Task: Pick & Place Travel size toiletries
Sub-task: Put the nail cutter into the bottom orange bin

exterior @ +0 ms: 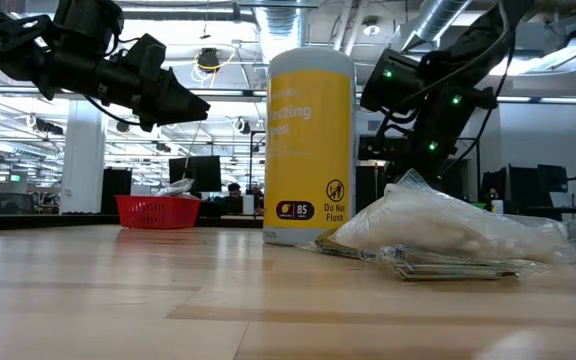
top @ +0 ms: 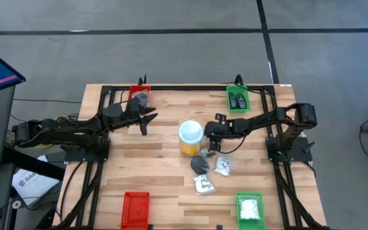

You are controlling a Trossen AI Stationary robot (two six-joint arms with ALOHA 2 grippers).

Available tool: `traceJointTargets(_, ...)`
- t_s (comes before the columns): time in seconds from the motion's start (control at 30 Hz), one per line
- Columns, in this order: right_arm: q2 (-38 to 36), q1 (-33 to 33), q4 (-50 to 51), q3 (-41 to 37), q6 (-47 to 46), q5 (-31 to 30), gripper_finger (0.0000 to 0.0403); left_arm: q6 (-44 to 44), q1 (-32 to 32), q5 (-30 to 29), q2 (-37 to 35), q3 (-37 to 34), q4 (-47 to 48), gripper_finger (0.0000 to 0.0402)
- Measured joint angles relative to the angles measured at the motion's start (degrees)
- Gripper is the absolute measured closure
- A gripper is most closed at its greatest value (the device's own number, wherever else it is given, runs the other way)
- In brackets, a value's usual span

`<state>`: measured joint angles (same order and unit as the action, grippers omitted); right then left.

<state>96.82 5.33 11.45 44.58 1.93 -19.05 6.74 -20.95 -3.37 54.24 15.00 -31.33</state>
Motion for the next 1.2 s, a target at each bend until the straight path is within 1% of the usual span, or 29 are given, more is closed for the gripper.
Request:
traceJointTargets(0.17, -0.01, 2.95, -0.04, 0.07, 0.22, 7.91, 0.0284, 0.00, 0.00, 0.19, 0.00, 0.00, 0.00, 0.0270)
traceJointTargets(0.2, -0.03, 3.48, -0.12, 0.09, 0.22, 8.55, 0.0284, 0.00, -0.01, 0.19, 0.00, 0.00, 0.00, 0.0270)
traceJointTargets(0.43, 0.02, 6.14, -0.33, 0.09, 1.54, 8.72, 0.0284, 0.00, 0.00, 0.17, 0.00, 0.00, 0.00, 0.0270)
traceJointTargets(0.7, -1.33, 5.04, -0.71, 0.02, 3.04, 8.96, 0.0284, 0.00, 0.00, 0.12, 0.00, 0.00, 0.00, 0.0270)
traceJointTargets(1.07, -1.32, 6.86, -0.75, 0.00, 3.10, 8.68, 0.0284, -0.01, -0.01, -0.12, 0.02, 0.00, 0.00, 0.0270)
traceJointTargets(1.2, -1.19, 8.14, -0.65, 0.00, 1.22, 8.72, 0.0284, -0.01, -0.02, -0.10, 0.02, 0.00, 0.00, 0.0270)
